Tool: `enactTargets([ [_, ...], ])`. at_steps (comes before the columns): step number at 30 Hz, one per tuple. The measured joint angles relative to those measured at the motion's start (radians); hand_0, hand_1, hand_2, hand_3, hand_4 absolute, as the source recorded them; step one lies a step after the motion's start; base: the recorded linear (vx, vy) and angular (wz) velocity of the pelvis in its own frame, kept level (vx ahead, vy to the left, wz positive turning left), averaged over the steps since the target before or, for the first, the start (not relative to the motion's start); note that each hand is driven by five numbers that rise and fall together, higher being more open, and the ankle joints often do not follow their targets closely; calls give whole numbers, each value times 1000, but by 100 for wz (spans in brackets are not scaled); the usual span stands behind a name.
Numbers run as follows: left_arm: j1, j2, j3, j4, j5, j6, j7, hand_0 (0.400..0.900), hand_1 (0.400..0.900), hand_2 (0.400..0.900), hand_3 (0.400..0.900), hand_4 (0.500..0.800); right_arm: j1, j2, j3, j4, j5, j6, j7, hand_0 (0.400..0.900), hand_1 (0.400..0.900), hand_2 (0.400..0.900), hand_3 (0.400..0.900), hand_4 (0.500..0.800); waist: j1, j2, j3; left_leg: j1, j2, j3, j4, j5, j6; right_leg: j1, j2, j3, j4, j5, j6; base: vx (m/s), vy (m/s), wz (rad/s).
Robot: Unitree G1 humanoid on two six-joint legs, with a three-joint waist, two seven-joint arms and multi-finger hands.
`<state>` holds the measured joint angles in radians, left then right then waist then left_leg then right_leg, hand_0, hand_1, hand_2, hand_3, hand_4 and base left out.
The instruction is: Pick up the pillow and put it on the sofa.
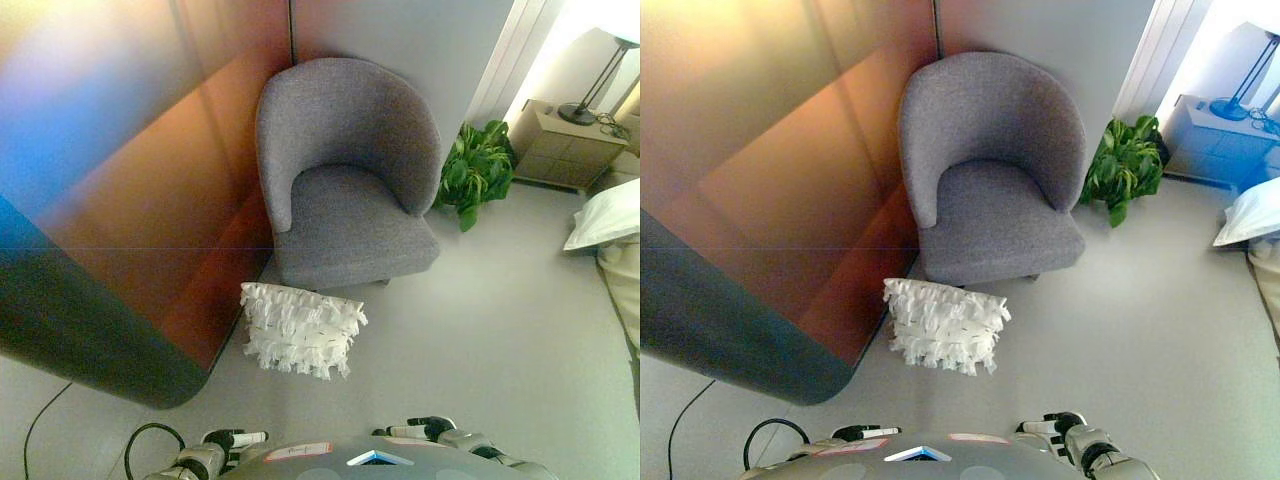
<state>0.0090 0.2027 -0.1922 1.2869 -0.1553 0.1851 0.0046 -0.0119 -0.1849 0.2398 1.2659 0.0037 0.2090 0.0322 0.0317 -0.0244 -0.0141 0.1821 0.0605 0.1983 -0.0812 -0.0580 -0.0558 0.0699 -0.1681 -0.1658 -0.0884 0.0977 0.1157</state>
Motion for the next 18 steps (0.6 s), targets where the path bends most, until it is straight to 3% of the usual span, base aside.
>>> enactTargets([
  [18,-2,0,0,0,0,1,1,900,900,900,900,800,-11,0,0,-1,0,8,0,900,900,900,900,800,0,-1,15,-1,0,-4,0,0,0,0,0,-2,-1,0,0,0,0,0],
])
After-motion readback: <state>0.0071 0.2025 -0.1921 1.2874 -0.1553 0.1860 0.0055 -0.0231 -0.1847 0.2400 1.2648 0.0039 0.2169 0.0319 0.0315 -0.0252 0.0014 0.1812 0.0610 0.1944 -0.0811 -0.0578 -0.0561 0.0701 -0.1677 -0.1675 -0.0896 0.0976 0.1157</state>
